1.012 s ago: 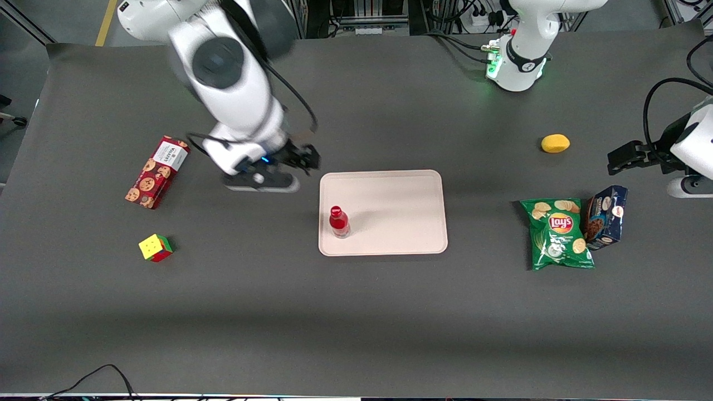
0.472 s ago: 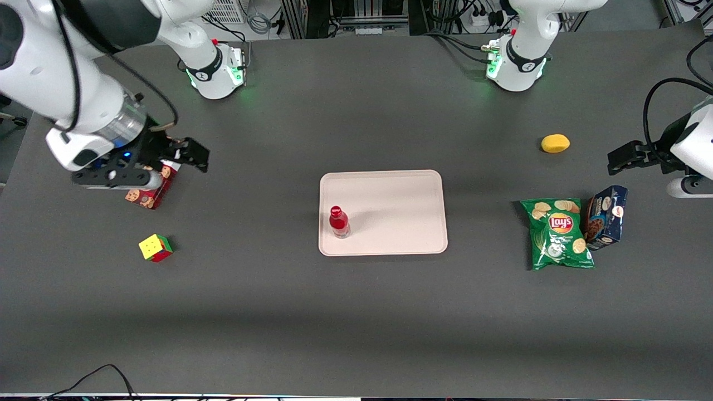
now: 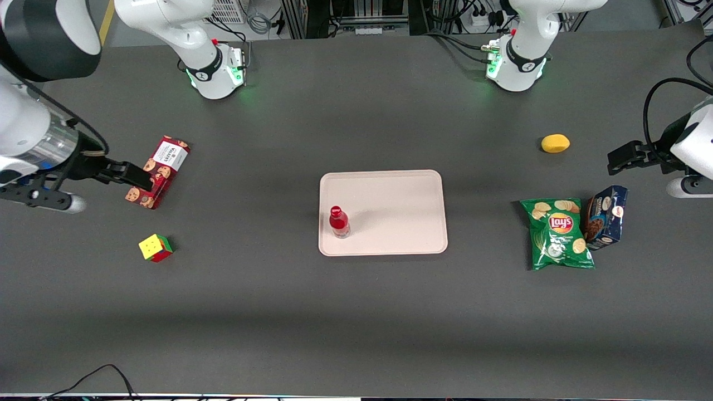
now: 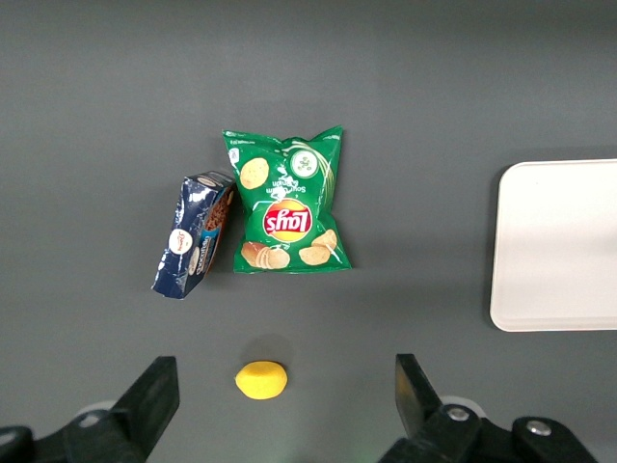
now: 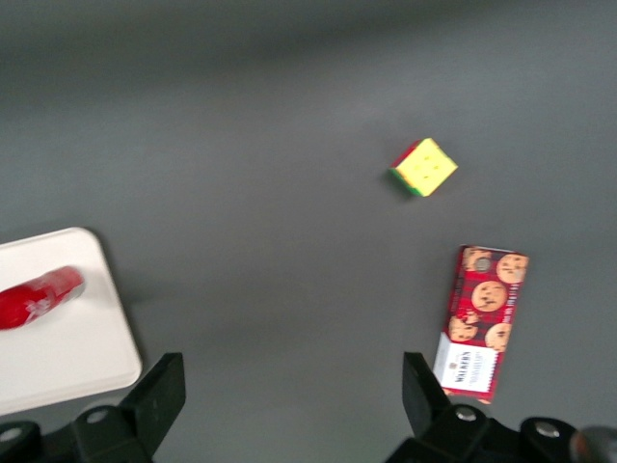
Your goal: Place coke bottle on tray
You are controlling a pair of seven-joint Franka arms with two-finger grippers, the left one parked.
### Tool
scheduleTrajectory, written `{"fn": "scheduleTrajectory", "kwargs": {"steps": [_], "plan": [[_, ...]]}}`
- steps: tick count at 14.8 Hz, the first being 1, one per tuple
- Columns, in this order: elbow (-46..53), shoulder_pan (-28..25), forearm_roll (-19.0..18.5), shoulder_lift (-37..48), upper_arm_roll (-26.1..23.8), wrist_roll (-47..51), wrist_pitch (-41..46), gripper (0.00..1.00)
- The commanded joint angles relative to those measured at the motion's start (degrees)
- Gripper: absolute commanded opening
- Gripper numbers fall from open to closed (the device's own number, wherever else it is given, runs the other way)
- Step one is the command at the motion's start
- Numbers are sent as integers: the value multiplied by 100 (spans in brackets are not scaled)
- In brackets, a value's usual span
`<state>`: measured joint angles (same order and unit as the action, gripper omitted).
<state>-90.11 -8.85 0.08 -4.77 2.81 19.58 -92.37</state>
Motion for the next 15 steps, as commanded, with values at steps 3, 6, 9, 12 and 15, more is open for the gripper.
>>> {"fn": "scheduleTrajectory", "kwargs": {"steps": [3,6,9,12,15], "plan": [[-129,524,-175,178,-96,-322,-80,100],[-33,559,-184,151,-79,-333,-80,100],[64,822,-175,134,-79,-350,-80,100],[108,955,-175,143,-105,-350,-71,100],[90,1034,-175,169,-114,-437,77,100]]}}
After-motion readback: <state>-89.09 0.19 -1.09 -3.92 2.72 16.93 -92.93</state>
